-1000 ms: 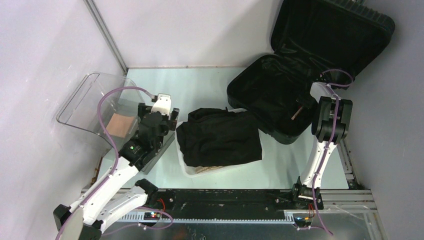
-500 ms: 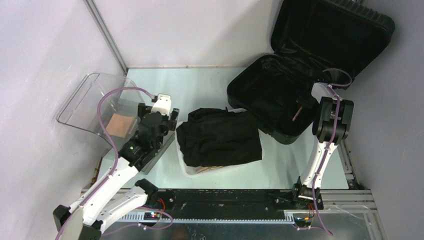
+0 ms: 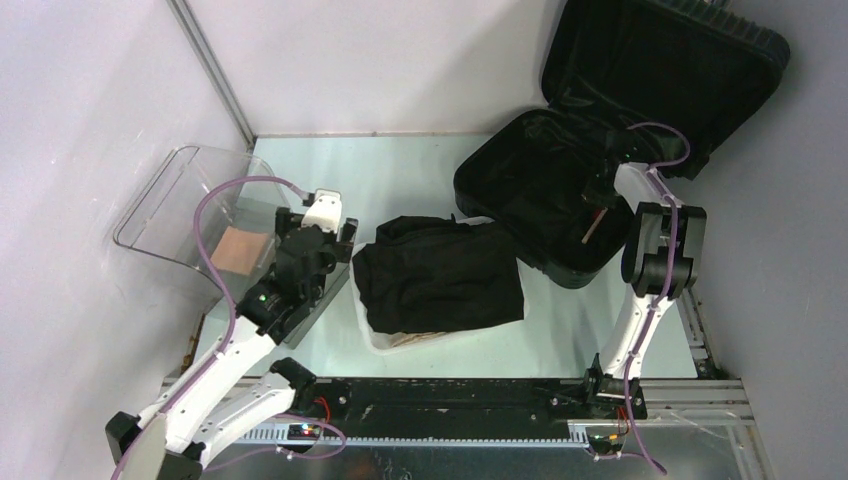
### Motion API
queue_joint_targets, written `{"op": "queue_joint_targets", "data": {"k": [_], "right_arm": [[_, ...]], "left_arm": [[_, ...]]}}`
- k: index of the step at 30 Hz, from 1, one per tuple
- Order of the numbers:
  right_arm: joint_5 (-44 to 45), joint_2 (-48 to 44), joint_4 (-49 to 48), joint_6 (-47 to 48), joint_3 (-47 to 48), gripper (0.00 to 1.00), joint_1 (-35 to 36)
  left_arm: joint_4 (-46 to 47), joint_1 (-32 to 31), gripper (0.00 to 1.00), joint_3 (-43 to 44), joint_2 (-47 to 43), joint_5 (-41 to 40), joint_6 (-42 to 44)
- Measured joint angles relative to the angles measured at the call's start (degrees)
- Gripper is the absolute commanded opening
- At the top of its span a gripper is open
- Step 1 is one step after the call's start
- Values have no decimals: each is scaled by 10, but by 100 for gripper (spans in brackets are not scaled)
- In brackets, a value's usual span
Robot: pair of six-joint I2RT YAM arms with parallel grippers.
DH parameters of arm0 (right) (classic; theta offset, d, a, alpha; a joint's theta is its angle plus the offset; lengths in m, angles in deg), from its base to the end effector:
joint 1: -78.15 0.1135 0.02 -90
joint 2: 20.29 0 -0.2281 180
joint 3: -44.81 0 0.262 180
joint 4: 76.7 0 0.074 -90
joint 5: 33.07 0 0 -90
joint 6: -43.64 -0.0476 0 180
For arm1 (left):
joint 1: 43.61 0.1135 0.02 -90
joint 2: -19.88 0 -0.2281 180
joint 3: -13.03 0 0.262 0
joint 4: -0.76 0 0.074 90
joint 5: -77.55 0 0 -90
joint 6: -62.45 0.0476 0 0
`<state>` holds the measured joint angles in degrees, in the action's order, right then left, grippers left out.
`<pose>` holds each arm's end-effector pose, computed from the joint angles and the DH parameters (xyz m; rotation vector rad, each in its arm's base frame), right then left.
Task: Open, take out, and arrange the luggage
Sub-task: Pick up the makeup from the center of the board.
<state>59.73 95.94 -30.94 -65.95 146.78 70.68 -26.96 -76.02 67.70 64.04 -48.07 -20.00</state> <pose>0.4315 -0.0589 0.1483 0.6287 2.5396 0.0104 0.2020 -0.0954 0.2869 0.2113 1.8100 0.2750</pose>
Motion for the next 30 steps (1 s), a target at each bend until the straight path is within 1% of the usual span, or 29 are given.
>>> {"op": "queue_joint_targets", "data": {"k": [5,13,20,27,30], "right_arm": [[10,-10,-2,-14,-13,15,5],[8,-15,-18,-75,-67,19,-32],[0,-14,-39,-107,-68,22,-46],[-15,3,-43,-122,-54,23,-46],[-17,10,-41,-130,-45,27,-47]], "left_arm": [[0,0,100,-4,0,3,0],[0,0,100,-4,0,3,0],[0,0,100,-4,0,3,0],[0,0,100,-4,0,2,0],[0,0,100,-4,2,2,0]]}}
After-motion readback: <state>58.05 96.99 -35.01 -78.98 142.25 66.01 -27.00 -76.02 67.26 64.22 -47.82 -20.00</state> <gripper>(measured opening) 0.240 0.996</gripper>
